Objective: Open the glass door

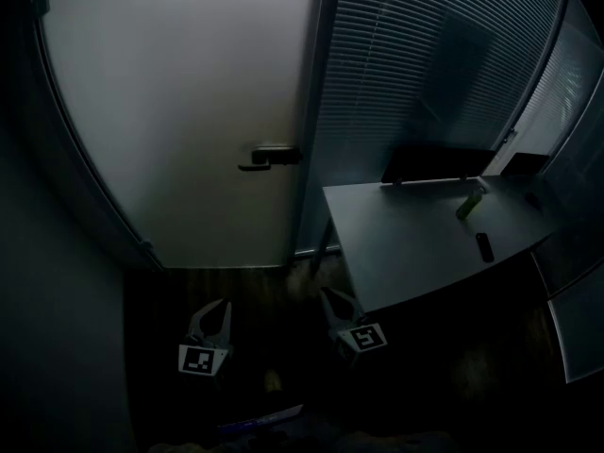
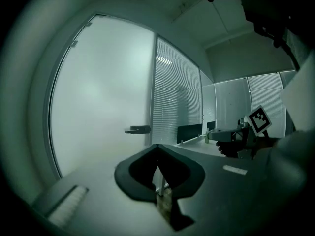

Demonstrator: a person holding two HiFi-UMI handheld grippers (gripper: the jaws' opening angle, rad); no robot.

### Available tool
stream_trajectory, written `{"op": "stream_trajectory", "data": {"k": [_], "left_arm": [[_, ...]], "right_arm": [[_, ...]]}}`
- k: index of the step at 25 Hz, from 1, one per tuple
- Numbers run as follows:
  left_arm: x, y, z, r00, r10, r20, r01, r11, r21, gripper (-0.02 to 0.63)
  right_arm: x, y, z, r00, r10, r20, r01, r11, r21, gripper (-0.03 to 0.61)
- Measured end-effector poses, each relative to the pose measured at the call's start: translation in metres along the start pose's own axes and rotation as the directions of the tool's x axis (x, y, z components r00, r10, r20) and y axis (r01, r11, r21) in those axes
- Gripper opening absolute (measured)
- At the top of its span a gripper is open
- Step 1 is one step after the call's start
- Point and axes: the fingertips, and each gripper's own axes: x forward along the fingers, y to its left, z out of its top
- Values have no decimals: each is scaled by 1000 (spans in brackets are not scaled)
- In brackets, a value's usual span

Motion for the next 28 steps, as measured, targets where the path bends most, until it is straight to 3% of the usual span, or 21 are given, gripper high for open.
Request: {"op": "stream_trajectory", "data": {"k": [15, 28], "left_arm": [[69, 31, 4, 994, -107, -19, 108, 994, 33, 3], [157, 77, 33, 997, -71, 5, 71, 995, 75, 3]], "right_arm": [[66, -9, 9, 999, -47, 7, 47, 999, 13, 2], [145, -68, 34, 998, -46, 37, 46, 999, 10, 2]]}}
